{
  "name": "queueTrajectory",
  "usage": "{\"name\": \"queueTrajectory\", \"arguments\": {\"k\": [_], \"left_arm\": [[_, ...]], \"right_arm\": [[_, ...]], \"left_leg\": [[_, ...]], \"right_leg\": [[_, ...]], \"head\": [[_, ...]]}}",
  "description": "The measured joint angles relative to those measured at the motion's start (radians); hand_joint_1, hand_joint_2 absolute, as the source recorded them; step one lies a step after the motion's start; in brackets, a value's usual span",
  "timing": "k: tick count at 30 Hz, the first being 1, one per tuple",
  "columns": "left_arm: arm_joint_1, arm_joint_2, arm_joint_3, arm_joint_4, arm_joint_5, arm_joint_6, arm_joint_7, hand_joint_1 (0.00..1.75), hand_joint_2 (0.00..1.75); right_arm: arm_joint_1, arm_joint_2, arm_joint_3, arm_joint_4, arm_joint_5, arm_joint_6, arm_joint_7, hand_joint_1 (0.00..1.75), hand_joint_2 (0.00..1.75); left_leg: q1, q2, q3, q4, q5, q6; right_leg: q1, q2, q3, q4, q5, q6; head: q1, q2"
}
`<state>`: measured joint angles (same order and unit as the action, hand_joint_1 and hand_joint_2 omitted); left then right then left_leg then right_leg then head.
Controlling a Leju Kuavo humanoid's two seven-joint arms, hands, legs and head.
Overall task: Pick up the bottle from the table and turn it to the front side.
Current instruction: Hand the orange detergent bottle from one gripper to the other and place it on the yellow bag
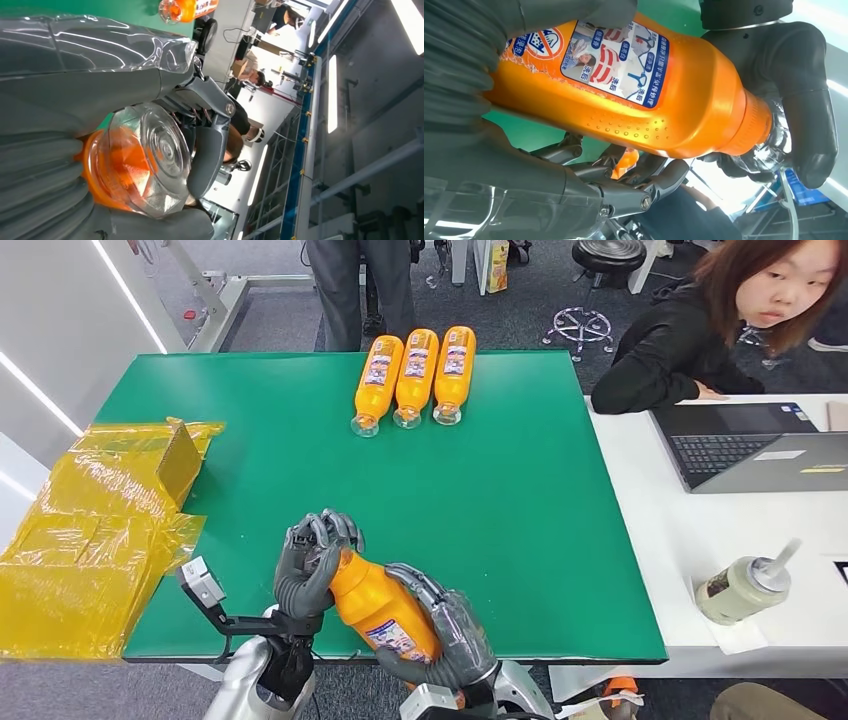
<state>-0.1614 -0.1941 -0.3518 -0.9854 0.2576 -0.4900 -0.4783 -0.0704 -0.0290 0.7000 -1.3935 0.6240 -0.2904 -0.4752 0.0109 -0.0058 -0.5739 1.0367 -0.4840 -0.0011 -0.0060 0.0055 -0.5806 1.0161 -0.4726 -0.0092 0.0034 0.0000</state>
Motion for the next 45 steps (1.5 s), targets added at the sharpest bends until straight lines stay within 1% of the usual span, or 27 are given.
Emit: {"name": "queueTrajectory", "arguments": {"k": [7,11,19,25,29,34,38,45], "left_arm": [[-0.018,0.000,-0.013,0.002,0.014,0.000,0.008,1.75,1.75],[-0.027,0.000,-0.018,0.008,0.020,0.000,0.008,1.75,1.75],[-0.026,0.000,-0.024,0.020,0.027,0.011,0.011,1.75,1.75],[-0.025,0.007,-0.024,0.028,0.072,0.017,0.021,1.75,1.75],[-0.036,0.016,-0.013,0.042,0.137,0.010,0.036,1.75,1.75],[-0.075,0.033,0.036,0.046,0.204,0.009,0.066,1.75,1.75],[-0.085,0.048,0.081,0.008,0.213,0.030,0.086,1.75,1.75],[-0.109,0.079,0.141,-0.059,0.221,0.040,0.091,1.75,1.75]], "right_arm": [[-0.001,0.000,0.000,-0.002,0.009,-0.068,-0.007,1.75,1.75],[-0.007,0.000,0.000,-0.004,0.009,-0.078,-0.007,0.00,1.75],[-0.046,0.017,0.005,-0.002,-0.001,-0.090,-0.004,0.00,1.75],[-0.060,0.027,0.013,-0.002,-0.041,-0.151,-0.053,0.00,1.75],[-0.061,0.034,0.024,0.002,-0.049,-0.179,-0.066,0.00,1.75],[-0.063,0.047,0.039,0.019,-0.055,-0.188,-0.069,0.00,1.75],[-0.066,0.057,0.044,0.030,-0.066,-0.196,-0.074,0.00,1.75],[-0.088,0.068,0.049,0.047,-0.088,-0.200,-0.081,0.00,1.75]], "left_leg": [[0.000,0.000,0.000,0.000,0.000,0.000],[0.000,0.000,0.000,0.000,0.000,0.000],[0.000,0.000,0.000,0.000,0.000,0.000],[0.000,0.000,0.000,0.000,0.000,0.000],[0.000,0.000,0.000,0.000,0.000,0.000],[0.000,0.000,0.000,0.000,0.001,-0.001],[0.000,0.000,0.000,0.000,0.001,-0.001],[0.000,0.000,0.000,0.000,0.001,-0.001]], "right_leg": [[0.000,0.000,0.000,0.000,0.000,0.000],[0.000,0.000,0.000,0.000,0.000,0.000],[0.000,0.000,0.000,0.000,0.000,0.000],[0.000,0.000,0.000,0.000,0.000,0.000],[0.000,0.000,0.000,0.000,0.000,0.000],[0.000,0.000,0.000,0.001,0.000,0.000],[0.000,0.000,0.000,0.001,0.000,0.000],[0.000,0.000,0.000,0.001,0.000,0.000]], "head": [[0.000,0.000],[0.000,0.000],[0.000,0.000],[0.000,0.000],[0.000,0.000],[0.000,0.000],[0.000,0.000],[0.000,0.000]]}}
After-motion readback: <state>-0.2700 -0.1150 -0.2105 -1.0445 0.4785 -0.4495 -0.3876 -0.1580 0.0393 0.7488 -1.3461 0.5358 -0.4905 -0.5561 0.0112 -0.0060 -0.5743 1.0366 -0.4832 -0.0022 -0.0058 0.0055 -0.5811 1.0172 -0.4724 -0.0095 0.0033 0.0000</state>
